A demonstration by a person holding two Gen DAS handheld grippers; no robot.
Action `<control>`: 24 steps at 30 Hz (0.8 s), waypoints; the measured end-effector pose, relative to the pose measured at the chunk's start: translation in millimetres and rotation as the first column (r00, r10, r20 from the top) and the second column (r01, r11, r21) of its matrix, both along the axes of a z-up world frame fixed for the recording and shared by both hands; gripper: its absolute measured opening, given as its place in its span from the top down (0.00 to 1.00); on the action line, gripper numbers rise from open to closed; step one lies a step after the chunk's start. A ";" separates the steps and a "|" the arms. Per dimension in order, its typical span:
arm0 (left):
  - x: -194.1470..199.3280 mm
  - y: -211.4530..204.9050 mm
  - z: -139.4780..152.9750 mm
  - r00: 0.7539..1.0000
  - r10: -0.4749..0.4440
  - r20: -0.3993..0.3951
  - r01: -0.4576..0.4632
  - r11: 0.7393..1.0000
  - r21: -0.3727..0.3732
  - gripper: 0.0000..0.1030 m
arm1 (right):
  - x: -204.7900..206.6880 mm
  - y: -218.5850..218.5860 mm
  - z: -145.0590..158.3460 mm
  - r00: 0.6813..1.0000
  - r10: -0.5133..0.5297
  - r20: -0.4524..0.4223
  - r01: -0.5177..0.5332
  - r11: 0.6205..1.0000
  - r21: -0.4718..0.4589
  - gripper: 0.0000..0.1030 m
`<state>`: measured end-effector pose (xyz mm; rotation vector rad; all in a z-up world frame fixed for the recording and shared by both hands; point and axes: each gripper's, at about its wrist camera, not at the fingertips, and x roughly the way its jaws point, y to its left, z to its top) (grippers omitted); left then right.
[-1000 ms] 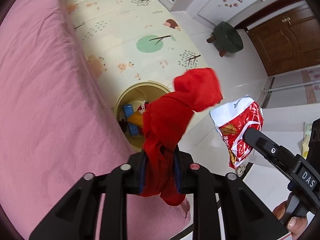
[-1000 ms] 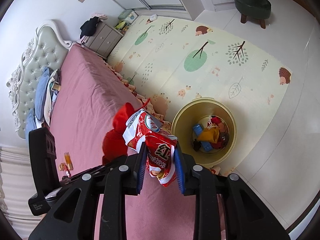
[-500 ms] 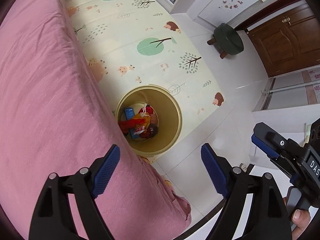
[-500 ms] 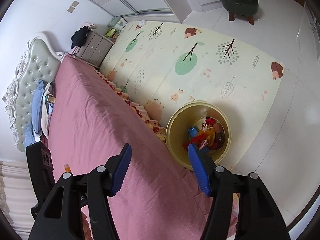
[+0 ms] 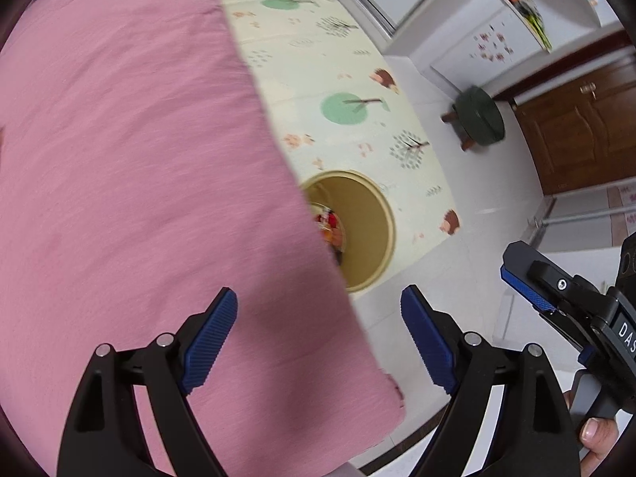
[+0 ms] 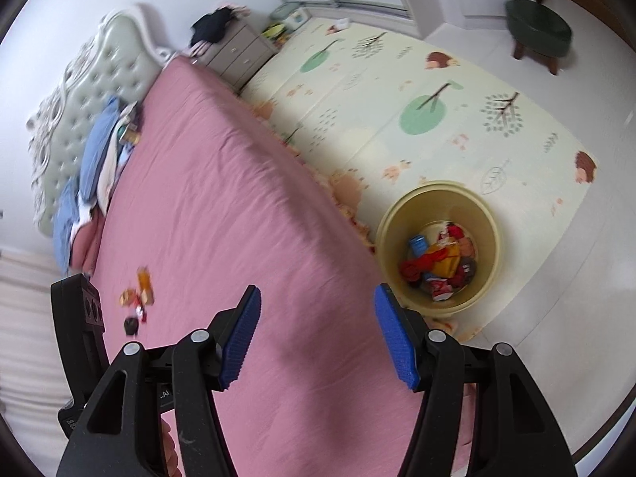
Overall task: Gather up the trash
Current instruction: 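Move both tools back over the bed toward the red tube and amber bottle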
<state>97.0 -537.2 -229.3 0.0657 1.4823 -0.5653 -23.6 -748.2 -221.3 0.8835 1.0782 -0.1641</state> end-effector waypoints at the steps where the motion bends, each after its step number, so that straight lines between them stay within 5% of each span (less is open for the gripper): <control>1: 0.4 11.1 1.9 1.000 0.016 0.005 -0.016 1.000 0.001 0.19 | 2.7 9.3 1.8 1.000 0.016 0.001 -0.016 1.000 0.001 0.43; 8: 0.3 116.3 22.4 0.985 0.171 0.036 -0.171 0.985 -0.008 0.18 | 25.4 108.1 17.2 0.985 0.173 0.018 -0.173 0.985 0.000 0.42; 24: 1.2 325.4 42.9 0.929 0.318 0.189 -0.331 0.943 0.040 0.15 | 69.2 312.4 38.3 0.924 0.380 0.040 -0.377 0.923 -0.071 0.35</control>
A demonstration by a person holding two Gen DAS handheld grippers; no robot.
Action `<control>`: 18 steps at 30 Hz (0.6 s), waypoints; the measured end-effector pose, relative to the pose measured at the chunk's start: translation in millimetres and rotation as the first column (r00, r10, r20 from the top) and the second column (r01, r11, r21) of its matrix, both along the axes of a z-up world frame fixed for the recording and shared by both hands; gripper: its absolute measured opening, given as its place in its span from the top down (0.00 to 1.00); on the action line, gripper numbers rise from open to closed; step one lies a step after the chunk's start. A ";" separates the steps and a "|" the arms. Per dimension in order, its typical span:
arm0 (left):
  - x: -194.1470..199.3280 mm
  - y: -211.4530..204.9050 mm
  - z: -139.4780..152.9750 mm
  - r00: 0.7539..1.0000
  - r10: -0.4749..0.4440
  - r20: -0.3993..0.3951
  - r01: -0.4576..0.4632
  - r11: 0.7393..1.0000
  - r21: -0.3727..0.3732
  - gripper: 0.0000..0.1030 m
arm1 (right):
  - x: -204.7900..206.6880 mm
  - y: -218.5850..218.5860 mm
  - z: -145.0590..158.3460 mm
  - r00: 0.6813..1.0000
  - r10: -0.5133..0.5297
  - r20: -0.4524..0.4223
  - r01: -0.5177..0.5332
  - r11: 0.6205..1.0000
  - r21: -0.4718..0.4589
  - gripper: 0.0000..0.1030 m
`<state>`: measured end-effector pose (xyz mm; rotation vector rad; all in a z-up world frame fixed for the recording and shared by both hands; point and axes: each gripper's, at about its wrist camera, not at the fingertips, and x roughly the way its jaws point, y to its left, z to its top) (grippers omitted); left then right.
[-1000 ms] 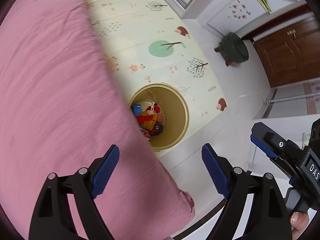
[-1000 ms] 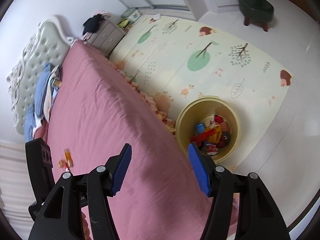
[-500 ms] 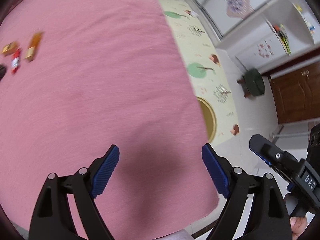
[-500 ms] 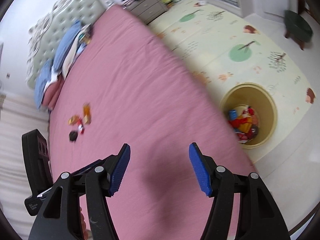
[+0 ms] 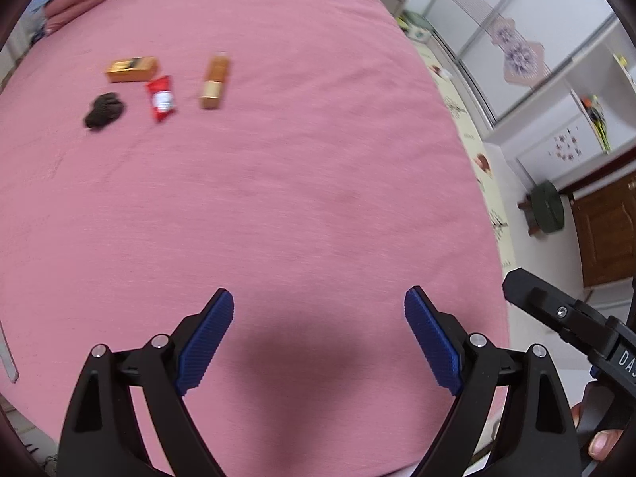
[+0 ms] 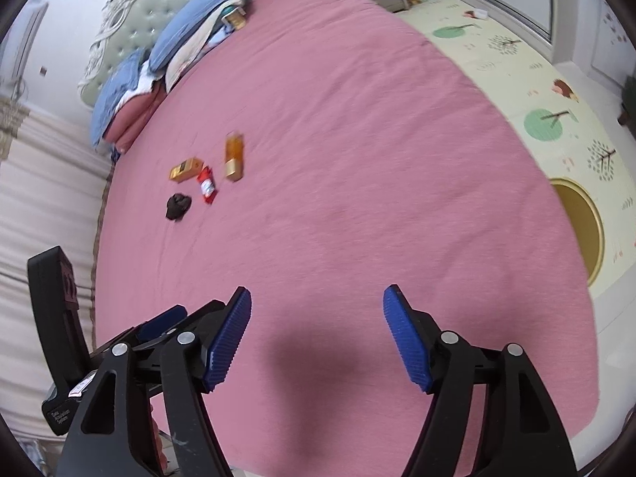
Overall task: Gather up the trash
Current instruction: 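Move both tools back over the bed toward the red tube and amber bottle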
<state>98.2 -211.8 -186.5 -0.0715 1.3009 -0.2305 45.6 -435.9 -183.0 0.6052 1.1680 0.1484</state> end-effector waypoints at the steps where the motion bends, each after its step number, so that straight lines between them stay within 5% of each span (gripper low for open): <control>1: 1.9 13.2 -1.1 1.000 0.014 0.003 -0.014 1.000 -0.005 0.15 | 2.9 11.1 -0.5 1.000 0.012 0.002 -0.012 1.000 -0.007 0.35; 11: 47.5 107.5 -2.5 0.989 0.147 0.029 -0.145 0.988 -0.044 0.15 | 58.7 109.5 5.9 0.991 0.126 0.045 -0.124 0.991 -0.054 0.35; 18: 102.9 140.1 1.7 0.974 0.216 0.065 -0.214 0.976 -0.038 0.15 | 115.5 135.2 4.6 0.984 0.170 0.054 -0.166 0.984 -0.065 0.35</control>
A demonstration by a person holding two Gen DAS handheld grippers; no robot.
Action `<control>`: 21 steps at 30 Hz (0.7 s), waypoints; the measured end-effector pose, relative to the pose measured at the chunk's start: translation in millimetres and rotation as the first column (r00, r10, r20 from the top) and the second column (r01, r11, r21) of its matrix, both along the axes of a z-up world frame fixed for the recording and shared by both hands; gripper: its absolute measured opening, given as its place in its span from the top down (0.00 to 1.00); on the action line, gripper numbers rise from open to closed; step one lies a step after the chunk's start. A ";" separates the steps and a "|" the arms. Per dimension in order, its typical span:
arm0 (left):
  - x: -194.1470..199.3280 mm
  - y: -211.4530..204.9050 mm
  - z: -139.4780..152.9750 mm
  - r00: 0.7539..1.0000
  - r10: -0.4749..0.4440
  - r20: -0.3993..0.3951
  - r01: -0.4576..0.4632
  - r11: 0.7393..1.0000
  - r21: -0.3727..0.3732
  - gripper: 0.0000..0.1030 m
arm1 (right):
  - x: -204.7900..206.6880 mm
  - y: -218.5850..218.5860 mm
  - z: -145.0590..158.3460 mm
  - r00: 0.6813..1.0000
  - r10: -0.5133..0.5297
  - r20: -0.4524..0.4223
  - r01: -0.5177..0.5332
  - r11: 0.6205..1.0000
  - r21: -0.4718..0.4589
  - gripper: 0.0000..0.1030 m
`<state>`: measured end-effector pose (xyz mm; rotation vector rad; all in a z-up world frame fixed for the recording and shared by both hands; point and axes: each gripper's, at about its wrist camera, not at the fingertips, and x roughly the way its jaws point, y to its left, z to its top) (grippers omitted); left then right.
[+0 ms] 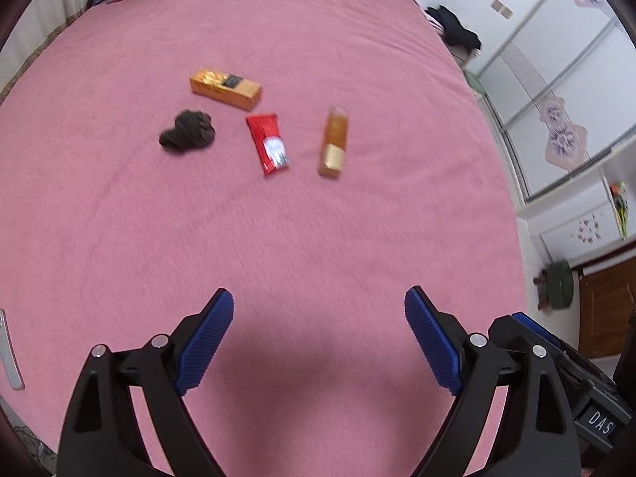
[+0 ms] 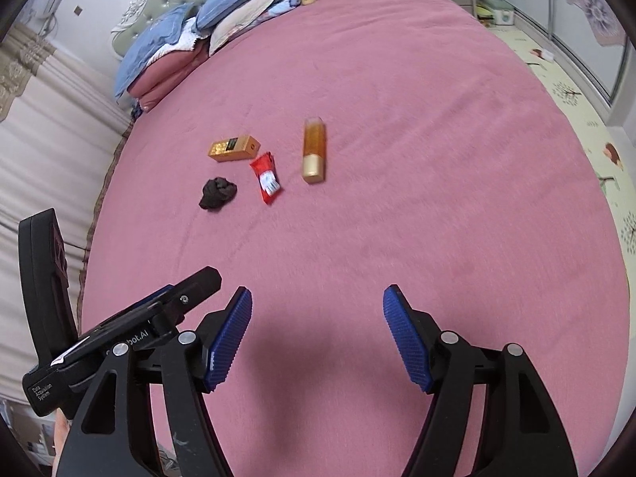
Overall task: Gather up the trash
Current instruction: 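Move both tools back over the bed toward the red tube and amber bottle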
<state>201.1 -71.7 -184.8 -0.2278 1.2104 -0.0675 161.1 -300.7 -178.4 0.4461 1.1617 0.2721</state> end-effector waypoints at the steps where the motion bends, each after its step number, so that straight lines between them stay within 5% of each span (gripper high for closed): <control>1: 5.7 2.2 -1.5 1.000 0.005 -0.002 -0.005 1.000 0.004 0.15 | 8.4 1.9 -0.9 1.000 0.003 0.000 -0.003 1.000 0.003 0.35; 10: 85.9 19.5 -35.7 0.996 0.086 -0.039 -0.086 0.996 0.013 0.15 | 97.4 23.8 -27.3 0.998 0.051 -0.024 -0.051 0.999 -0.011 0.35; 21: 186.1 42.9 -115.1 0.978 0.177 -0.107 -0.177 0.984 0.006 0.15 | 180.8 48.1 -93.0 0.995 0.088 -0.050 -0.089 0.996 -0.027 0.38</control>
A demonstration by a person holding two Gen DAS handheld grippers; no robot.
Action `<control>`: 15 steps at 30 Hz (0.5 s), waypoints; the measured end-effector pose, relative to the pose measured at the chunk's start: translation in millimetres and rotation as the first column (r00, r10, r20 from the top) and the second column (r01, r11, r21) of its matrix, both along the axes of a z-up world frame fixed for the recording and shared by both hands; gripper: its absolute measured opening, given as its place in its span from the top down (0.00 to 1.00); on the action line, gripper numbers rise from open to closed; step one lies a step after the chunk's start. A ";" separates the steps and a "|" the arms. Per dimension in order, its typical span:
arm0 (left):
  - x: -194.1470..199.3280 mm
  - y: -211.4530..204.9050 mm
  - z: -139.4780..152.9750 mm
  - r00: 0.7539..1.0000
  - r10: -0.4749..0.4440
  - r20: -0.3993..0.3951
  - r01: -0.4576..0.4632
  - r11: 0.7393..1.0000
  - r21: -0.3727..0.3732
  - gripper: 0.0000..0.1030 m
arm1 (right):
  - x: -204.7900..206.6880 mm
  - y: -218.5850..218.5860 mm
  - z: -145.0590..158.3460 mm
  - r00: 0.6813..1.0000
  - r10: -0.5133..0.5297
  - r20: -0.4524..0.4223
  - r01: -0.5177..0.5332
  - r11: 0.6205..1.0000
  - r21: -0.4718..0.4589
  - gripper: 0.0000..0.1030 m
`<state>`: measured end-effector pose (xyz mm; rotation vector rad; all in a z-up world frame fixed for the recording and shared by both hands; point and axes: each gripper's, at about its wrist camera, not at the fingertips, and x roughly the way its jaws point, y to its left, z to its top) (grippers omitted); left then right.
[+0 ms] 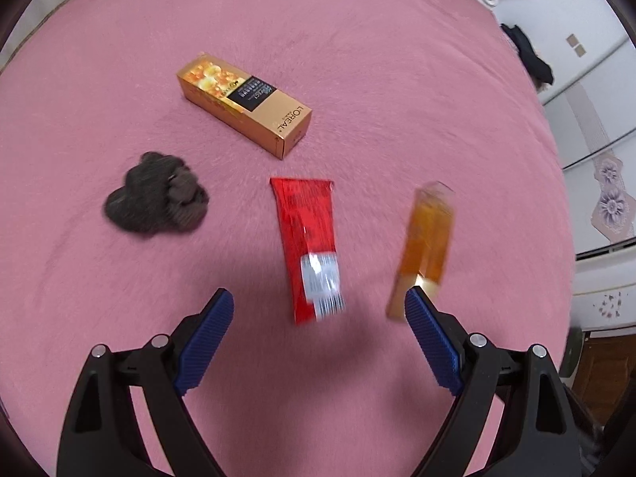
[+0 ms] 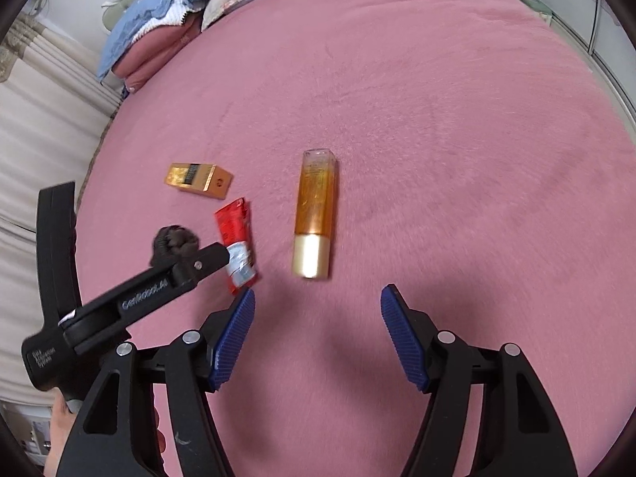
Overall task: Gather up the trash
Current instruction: 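Move both tools back over the bed toward the red tube and amber bottle, then grasp the red tube with the left tool while the right tool grasps the amber bottle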
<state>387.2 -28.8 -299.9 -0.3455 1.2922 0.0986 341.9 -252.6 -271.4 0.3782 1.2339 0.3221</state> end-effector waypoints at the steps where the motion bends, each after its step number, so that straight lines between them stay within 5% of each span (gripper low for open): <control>1: 7.4 0.6 -6.8 1.000 0.001 -0.005 -0.001 1.000 -0.001 0.15 | 5.6 2.7 -7.0 1.000 0.002 -0.004 -0.002 1.000 0.000 0.38; 15: 52.6 -0.5 -65.6 0.996 -0.024 -0.087 0.027 0.999 0.035 0.27 | 44.8 41.8 -57.8 0.998 0.063 0.021 -0.060 0.993 -0.098 0.38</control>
